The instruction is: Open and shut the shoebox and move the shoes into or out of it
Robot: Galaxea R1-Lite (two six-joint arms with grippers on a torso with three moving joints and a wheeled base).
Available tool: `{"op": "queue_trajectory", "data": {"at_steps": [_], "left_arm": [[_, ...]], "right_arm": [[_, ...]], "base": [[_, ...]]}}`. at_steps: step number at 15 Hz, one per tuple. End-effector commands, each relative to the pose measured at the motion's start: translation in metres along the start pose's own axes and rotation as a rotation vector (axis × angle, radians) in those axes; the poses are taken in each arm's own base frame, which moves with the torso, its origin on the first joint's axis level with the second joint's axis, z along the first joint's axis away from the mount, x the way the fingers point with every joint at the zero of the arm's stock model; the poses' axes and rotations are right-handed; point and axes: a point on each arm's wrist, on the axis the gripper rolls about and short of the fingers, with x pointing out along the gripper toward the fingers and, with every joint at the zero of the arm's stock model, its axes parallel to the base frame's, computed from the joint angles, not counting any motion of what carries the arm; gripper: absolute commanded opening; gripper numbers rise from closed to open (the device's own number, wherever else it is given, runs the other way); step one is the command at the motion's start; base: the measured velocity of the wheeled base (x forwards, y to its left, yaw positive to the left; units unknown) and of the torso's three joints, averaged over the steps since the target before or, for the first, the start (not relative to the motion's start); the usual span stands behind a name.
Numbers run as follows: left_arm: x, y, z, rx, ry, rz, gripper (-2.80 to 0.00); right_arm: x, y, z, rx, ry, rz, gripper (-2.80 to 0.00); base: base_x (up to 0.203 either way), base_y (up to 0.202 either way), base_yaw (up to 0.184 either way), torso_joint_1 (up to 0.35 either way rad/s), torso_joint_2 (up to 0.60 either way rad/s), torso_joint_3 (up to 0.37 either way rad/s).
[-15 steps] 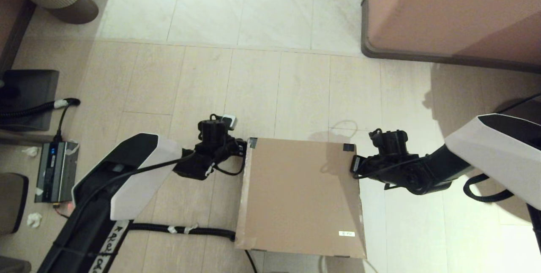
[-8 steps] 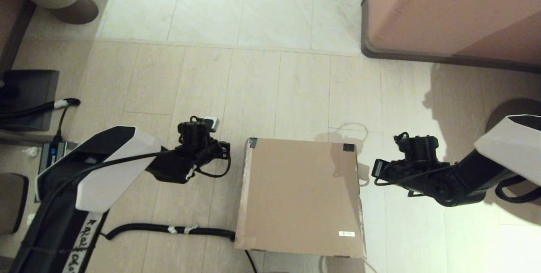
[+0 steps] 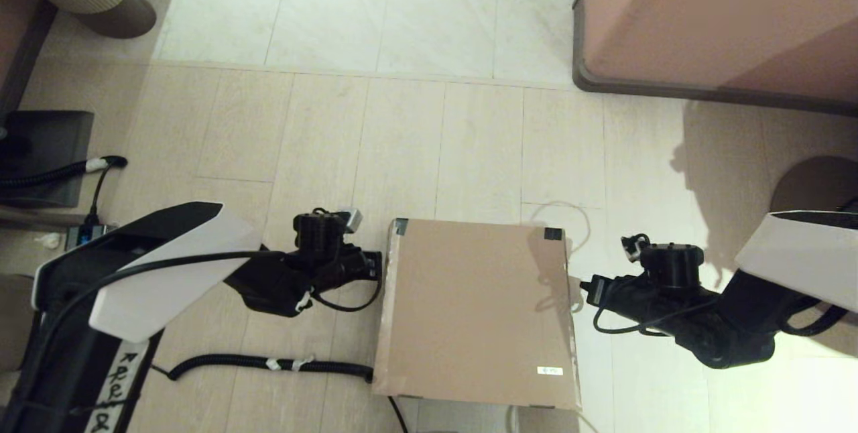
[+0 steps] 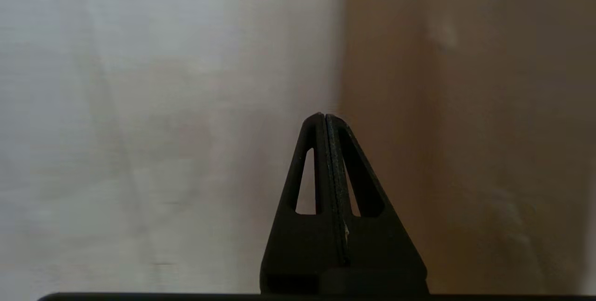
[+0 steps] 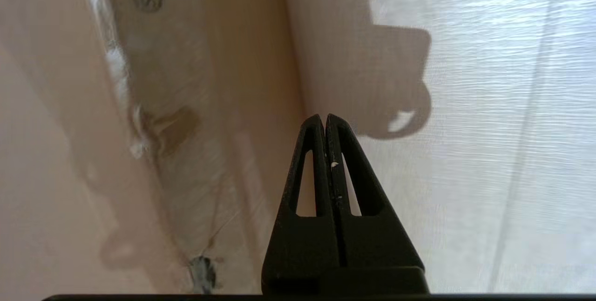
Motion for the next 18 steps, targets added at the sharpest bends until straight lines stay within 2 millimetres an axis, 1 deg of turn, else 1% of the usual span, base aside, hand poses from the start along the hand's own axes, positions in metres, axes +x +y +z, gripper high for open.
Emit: {"op": "queue_trajectory", "data": {"at_steps": [1, 2, 5, 7, 8, 9, 13, 14, 15, 17, 18], "left_arm": [[0.004, -0.009, -0.003, 0.002, 0.005, -0.023, -2.8], [0.009, -0.012, -0.001, 0.003, -0.007, -0.029, -2.8], [0.022, -0.015, 0.013, 0.007, -0.072, -0.034, -2.8], [0.025, -0.013, 0.029, -0.021, -0.133, -0.015, -2.8], [0.025, -0.012, 0.034, -0.035, -0.143, -0.007, -2.8], [0.025, -0.012, 0.044, -0.039, -0.164, -0.005, -2.8], [0.024, -0.014, 0.076, -0.038, -0.215, -0.005, -2.8], [0.022, -0.013, 0.079, -0.04, -0.22, 0.012, -2.8], [0.02, -0.009, 0.079, -0.045, -0.218, 0.037, -2.8], [0.008, 0.004, 0.079, -0.057, -0.205, 0.078, -2.8], [0.0, 0.015, 0.079, -0.066, -0.2, 0.102, -2.8]], "right_arm": [[0.011, -0.001, -0.016, 0.003, 0.042, 0.003, -2.8], [0.015, 0.002, -0.015, -0.001, 0.035, 0.014, -2.8], [0.024, 0.015, -0.005, -0.009, 0.02, 0.048, -2.8], [0.028, 0.02, 0.009, 0.0, 0.006, 0.054, -2.8], [0.029, 0.022, 0.015, 0.002, 0.004, 0.056, -2.8], [0.031, 0.027, 0.029, 0.0, -0.013, 0.063, -2.8], [0.034, 0.041, 0.074, -0.005, -0.067, 0.078, -2.8], [0.034, 0.043, 0.084, -0.005, -0.081, 0.079, -2.8], [0.031, 0.042, 0.094, -0.001, -0.09, 0.071, -2.8], [0.017, 0.031, 0.108, 0.011, -0.119, 0.043, -2.8], [0.008, 0.026, 0.112, 0.019, -0.127, 0.028, -2.8]], "base": [[0.0, 0.0, 0.0, 0.0, 0.0, 0.0], [0.0, 0.0, 0.0, 0.0, 0.0, 0.0], [0.0, 0.0, 0.0, 0.0, 0.0, 0.0], [0.0, 0.0, 0.0, 0.0, 0.0, 0.0], [0.0, 0.0, 0.0, 0.0, 0.0, 0.0], [0.0, 0.0, 0.0, 0.0, 0.0, 0.0], [0.0, 0.0, 0.0, 0.0, 0.0, 0.0], [0.0, 0.0, 0.0, 0.0, 0.0, 0.0], [0.0, 0.0, 0.0, 0.0, 0.0, 0.0], [0.0, 0.0, 0.0, 0.0, 0.0, 0.0], [0.0, 0.0, 0.0, 0.0, 0.0, 0.0]]}}
